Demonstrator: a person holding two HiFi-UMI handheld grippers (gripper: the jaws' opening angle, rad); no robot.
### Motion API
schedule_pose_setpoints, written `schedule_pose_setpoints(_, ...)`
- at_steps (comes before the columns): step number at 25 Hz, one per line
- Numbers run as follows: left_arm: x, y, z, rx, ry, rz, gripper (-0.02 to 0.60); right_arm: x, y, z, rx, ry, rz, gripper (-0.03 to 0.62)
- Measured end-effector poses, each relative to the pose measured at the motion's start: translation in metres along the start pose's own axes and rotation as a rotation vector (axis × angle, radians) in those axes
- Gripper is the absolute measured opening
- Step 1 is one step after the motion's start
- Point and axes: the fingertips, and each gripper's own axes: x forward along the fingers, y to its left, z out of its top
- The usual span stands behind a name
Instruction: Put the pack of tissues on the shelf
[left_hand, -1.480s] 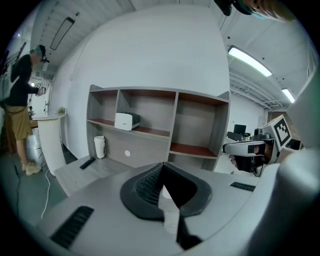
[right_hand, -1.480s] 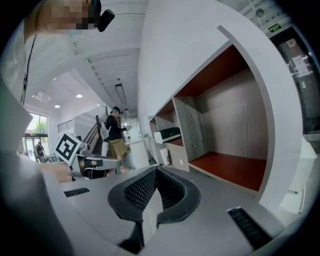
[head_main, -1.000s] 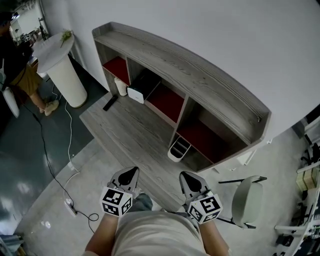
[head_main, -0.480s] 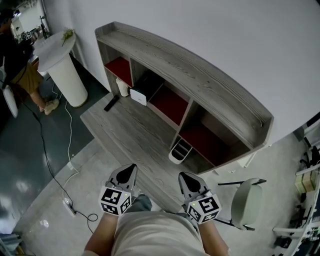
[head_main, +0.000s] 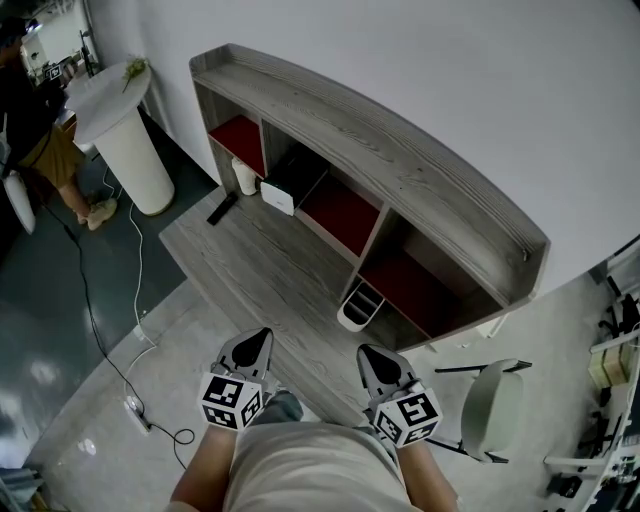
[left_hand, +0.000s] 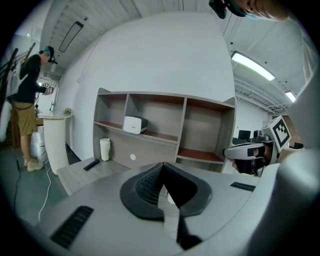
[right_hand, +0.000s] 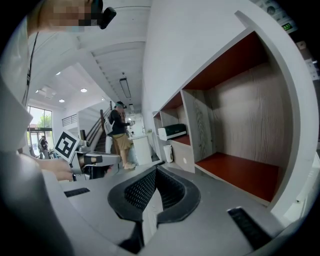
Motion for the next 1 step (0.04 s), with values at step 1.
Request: schedule_pose_setpoints(1,0.0005,0.0017,0.0008,-0.002,-0.002,0.005,0.015,0.0008,-0.0001,0.0005,0.000,0.000,0.000,0.028)
